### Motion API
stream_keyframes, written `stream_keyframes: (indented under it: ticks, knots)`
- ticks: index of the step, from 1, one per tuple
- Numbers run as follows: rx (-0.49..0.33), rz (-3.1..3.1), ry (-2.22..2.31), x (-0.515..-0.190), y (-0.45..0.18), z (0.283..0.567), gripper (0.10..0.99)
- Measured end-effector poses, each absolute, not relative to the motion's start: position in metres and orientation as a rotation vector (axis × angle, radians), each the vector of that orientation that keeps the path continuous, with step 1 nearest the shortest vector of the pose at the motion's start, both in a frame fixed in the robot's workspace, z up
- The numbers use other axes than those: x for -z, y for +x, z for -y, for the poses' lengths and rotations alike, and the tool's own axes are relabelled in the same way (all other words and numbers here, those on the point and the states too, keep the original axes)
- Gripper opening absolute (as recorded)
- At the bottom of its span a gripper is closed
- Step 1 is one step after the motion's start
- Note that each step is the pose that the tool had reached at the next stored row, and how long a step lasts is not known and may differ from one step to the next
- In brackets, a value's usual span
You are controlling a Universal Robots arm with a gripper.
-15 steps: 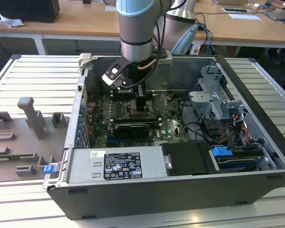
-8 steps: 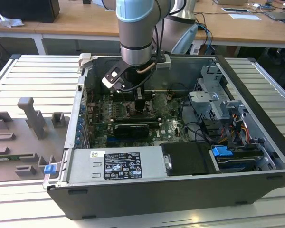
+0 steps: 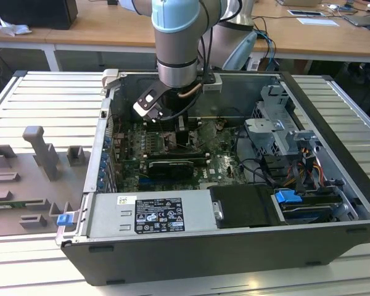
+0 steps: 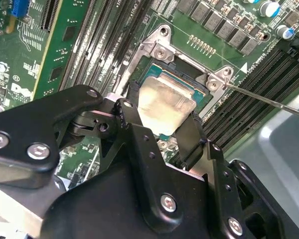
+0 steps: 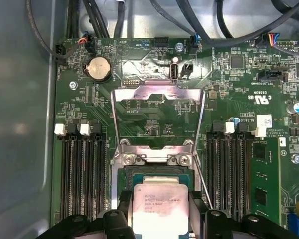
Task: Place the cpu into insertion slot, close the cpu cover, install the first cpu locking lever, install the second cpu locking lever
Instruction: 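Place the cpu into insertion slot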
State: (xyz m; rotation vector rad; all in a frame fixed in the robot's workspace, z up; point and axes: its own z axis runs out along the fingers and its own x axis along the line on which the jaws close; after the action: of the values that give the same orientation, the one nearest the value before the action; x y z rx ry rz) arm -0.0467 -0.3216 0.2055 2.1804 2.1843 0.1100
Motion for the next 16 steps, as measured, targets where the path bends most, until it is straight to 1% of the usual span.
stream_keyframes:
  ticks: [16]
  knots:
    - [-0.110,-2.184,2.181,-0.1982,-0.0465,0.3184,0.537]
